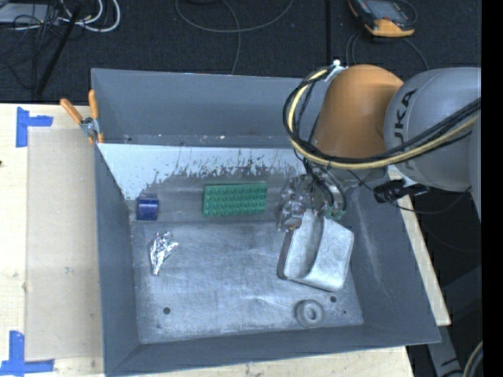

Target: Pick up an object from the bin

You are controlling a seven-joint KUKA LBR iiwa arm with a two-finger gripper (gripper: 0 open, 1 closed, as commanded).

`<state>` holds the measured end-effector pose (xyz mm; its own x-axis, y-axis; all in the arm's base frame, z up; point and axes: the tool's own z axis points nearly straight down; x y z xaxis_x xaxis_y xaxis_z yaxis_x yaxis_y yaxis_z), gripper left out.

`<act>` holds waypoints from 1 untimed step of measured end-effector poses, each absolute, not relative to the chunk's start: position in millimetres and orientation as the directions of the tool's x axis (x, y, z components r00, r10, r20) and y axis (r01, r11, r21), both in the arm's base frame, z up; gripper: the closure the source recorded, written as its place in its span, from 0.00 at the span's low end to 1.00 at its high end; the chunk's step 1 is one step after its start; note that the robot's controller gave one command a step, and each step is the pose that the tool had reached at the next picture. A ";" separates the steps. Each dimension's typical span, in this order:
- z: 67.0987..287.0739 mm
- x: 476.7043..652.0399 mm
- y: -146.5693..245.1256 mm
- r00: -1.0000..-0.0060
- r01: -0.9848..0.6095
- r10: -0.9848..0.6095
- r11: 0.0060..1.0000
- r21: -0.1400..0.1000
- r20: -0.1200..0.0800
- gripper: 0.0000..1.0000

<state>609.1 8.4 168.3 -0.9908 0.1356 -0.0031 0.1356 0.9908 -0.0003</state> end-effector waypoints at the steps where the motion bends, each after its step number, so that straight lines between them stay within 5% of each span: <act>1: 184.1 520.3 -2.6 -0.972 0.234 0.234 0.972 -0.001 0.006 1.00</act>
Offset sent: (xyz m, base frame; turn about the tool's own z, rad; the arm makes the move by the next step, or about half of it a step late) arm -0.0865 -0.0115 0.0164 0.1021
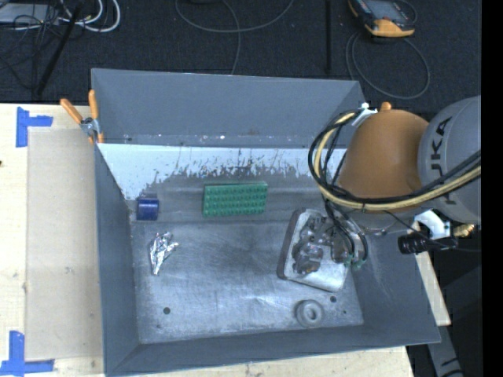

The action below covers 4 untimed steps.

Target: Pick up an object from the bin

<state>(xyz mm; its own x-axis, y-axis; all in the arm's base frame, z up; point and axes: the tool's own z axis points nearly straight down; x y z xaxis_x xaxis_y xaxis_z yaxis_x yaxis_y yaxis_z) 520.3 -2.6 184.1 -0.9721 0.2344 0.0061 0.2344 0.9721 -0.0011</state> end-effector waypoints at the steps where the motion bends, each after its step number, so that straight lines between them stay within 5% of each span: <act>1: 183.9 522.5 -2.1 -0.973 0.232 0.232 0.973 0.000 0.002 0.00; 2: 118.6 490.6 -38.4 -0.974 0.227 0.227 0.974 -0.003 0.010 0.00; 3: 71.5 494.0 -33.2 -0.971 0.237 0.237 0.971 0.000 -0.005 0.00; 4: 77.5 498.2 -32.5 -0.971 0.237 0.237 0.972 0.004 -0.017 1.00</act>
Offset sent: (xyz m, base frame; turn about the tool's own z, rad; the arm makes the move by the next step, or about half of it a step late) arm 0.0000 0.0000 0.0000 0.0000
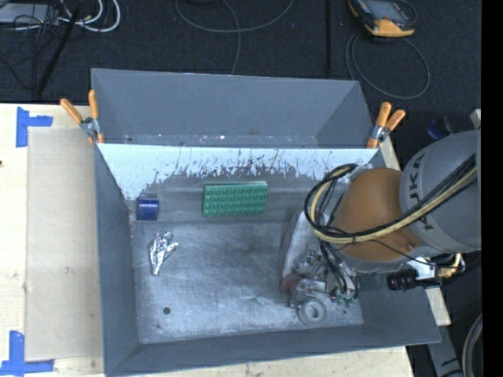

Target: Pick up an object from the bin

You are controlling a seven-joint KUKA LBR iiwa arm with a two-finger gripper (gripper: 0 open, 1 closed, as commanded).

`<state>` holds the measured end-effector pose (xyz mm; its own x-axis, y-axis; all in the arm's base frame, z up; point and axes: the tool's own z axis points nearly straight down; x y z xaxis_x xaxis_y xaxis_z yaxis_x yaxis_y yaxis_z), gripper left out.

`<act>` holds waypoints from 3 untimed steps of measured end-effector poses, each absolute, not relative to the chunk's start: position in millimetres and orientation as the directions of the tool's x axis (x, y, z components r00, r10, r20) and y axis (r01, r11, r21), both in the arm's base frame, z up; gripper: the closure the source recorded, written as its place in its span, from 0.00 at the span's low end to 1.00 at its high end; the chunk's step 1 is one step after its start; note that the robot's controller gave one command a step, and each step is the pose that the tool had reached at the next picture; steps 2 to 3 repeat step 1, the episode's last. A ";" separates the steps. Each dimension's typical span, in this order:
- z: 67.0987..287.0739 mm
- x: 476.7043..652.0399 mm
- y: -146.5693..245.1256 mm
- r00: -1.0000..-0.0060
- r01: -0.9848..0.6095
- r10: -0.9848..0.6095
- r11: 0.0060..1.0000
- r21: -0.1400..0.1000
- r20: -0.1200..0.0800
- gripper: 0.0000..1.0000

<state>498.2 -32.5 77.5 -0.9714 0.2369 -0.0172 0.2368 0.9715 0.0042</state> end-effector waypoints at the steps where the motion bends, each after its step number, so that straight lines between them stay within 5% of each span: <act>1: 282.0 528.1 -68.7 -0.983 -0.186 -0.186 0.983 -0.002 -0.005 1.00; 3: 282.0 528.1 -68.7 -0.983 -0.186 -0.186 0.983 -0.002 -0.005 1.00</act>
Offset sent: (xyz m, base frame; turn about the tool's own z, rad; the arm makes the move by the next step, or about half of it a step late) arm 0.0285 -0.0362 0.2029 -0.4271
